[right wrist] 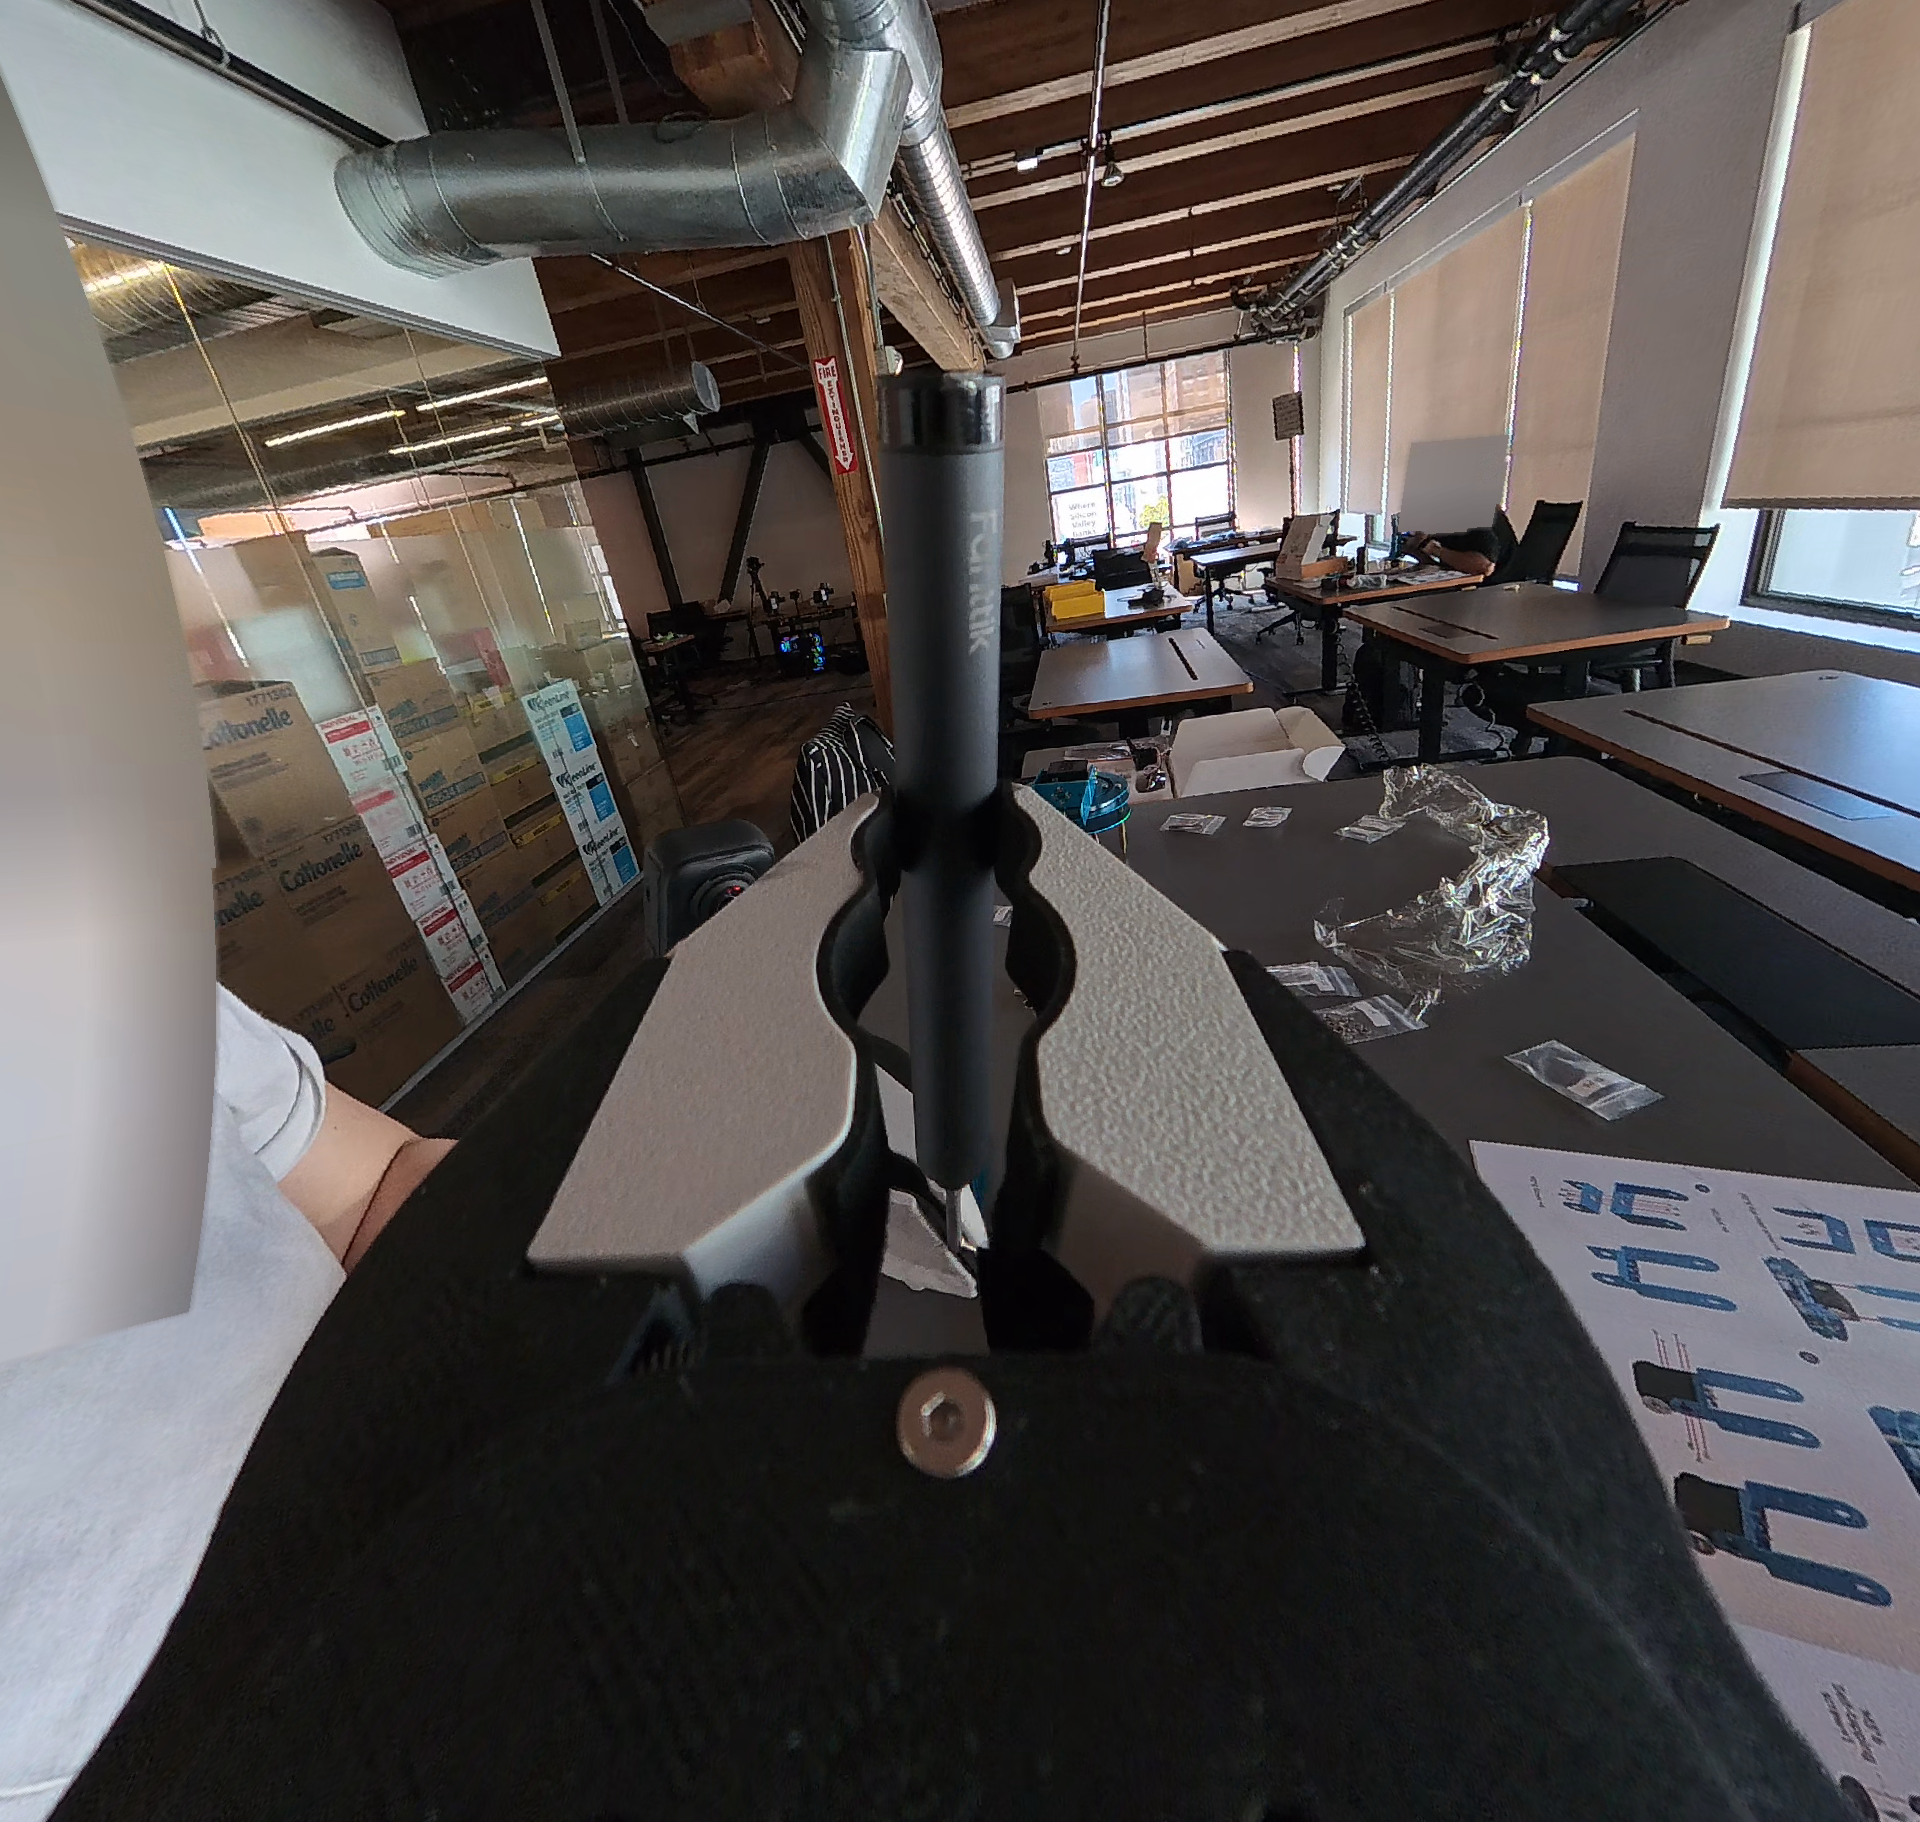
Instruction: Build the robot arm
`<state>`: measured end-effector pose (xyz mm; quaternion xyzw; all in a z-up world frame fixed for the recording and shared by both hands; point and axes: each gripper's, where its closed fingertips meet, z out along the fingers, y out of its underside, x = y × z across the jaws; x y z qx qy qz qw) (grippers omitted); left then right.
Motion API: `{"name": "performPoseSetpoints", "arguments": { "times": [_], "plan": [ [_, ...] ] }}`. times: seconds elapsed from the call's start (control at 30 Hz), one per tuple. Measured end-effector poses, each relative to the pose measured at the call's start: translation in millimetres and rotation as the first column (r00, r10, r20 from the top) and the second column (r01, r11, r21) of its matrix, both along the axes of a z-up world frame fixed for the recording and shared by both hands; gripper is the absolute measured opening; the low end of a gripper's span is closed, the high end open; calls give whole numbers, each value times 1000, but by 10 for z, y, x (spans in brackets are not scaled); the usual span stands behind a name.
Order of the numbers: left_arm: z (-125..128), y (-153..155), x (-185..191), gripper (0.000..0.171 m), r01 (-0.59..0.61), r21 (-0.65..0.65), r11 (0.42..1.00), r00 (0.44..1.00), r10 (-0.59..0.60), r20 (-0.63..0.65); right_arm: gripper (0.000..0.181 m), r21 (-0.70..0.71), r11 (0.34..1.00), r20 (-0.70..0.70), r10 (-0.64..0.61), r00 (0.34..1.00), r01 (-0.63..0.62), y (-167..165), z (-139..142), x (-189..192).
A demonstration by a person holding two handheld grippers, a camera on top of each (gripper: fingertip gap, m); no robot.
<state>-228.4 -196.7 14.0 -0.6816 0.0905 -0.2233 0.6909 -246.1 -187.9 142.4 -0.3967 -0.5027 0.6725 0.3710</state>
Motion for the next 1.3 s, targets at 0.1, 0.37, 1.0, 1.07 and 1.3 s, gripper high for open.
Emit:
{"name": "performPoseSetpoints", "arguments": {
  "times": [0.1,0.37,1.0,1.07,1.3],
  "plan": [
    [-3,1,12,0,-1,6,1000,1000,2,-23,17,0,1000,4,1,1000,-1,5,-12,-6],
    [3,-12,13,0,3,17,1000,999,-2,-49,17,-2,1000,-4,3,1000,-3,10,8,13],
    [5,-41,94,7,62,21,998,998,-62,22,17,-3,1000,-8,19,1000,-19,-27,29,31],
    [10,-41,90,2,62,23,998,998,-63,29,17,-2,1000,-7,20,1000,-20,-35,25,27],
    [5,-33,23,0,14,25,1000,1000,-15,21,17,-3,1000,2,26,1000,-26,-39,10,23]
  ]
}}
